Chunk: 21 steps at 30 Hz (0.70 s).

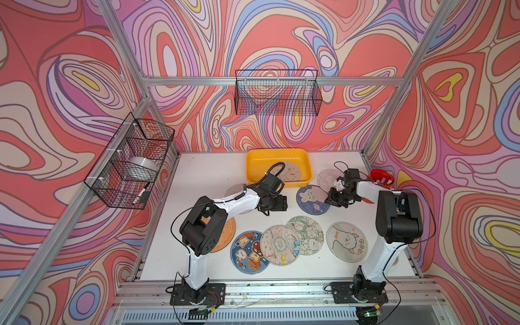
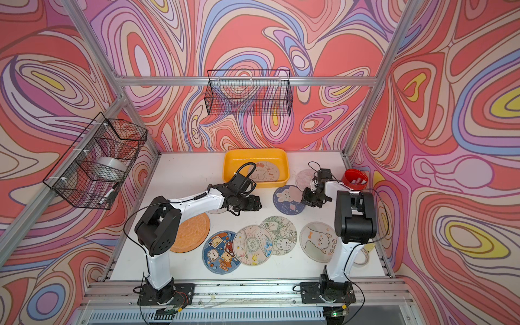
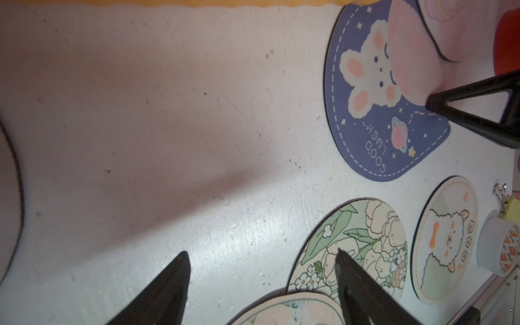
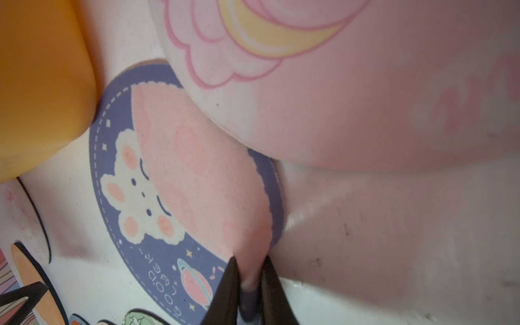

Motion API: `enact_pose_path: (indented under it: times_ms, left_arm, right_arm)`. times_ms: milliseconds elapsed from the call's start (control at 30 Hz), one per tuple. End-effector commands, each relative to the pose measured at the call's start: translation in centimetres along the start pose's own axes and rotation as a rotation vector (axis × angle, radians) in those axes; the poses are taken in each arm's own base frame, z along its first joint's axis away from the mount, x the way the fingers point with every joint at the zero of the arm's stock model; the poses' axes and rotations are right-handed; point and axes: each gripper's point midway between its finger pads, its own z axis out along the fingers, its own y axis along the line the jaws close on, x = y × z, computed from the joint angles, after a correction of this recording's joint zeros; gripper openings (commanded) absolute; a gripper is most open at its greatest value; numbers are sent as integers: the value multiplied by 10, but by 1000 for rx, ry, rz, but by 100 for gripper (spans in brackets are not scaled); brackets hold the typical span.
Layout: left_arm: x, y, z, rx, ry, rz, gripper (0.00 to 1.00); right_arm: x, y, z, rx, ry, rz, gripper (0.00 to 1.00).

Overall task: Put the coasters into the storage box
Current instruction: Pick up the coaster from the center of the board.

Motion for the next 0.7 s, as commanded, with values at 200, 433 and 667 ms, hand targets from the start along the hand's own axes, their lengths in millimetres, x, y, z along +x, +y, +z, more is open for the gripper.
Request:
enact_pose_path:
  times_ms: [200,433,667]
  left_arm:
    - [7,2,-4,-15,7,1,82]
    - [11,6,-11,-12,-13,-17,83]
    - [19,14,-19,-8,-31,-34,85]
  right_arm:
    - [12,10,-24,-5,-2,17,0]
    - [11,39,-67,-82,-67,-5,0]
    - [8,77,-115,-173,-130,-54,0]
